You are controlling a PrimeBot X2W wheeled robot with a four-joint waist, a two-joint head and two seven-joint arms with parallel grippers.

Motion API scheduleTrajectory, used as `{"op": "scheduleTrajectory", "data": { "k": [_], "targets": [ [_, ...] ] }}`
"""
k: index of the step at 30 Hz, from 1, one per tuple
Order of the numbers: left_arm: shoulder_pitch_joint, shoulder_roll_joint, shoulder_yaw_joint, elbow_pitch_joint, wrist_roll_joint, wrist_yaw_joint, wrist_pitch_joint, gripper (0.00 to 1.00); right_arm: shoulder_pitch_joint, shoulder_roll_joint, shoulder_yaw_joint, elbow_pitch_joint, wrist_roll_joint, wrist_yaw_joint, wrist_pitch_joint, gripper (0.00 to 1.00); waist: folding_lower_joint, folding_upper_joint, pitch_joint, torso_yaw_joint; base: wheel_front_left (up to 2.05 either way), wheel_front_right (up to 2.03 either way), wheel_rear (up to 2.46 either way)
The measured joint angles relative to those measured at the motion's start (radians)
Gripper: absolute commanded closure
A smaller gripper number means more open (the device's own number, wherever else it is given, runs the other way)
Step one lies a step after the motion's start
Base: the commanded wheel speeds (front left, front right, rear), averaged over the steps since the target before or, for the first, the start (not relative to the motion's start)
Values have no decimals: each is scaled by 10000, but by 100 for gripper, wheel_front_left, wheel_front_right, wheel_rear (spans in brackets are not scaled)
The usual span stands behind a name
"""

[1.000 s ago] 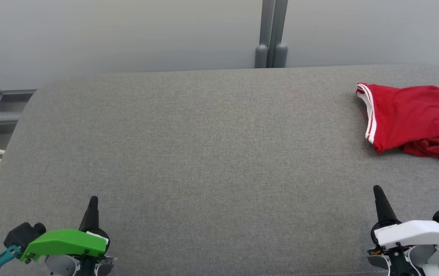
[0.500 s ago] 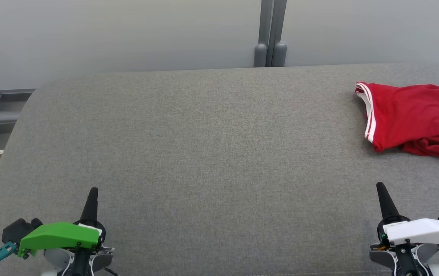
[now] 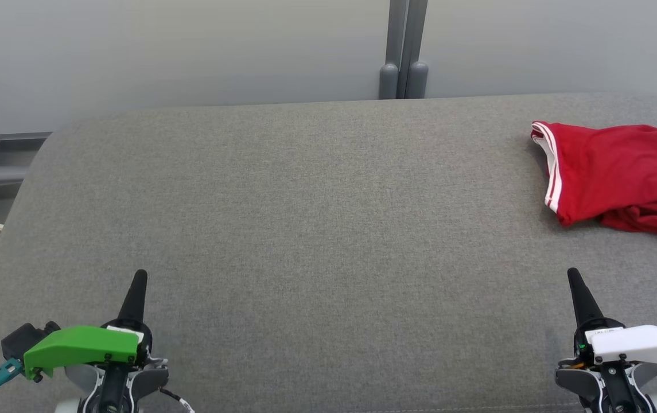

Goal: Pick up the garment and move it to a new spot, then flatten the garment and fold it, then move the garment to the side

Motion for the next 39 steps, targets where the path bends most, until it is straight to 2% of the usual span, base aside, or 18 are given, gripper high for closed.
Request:
{"op": "scheduleTrajectory", "data": {
  "k": [39],
  "targets": [
    [-488, -368, 731, -69, -2339, -437, 911, 100, 0, -31, -221, -487, 2991, 0, 456, 100, 0, 0, 89, -77, 0, 0, 0]
  ]
}}
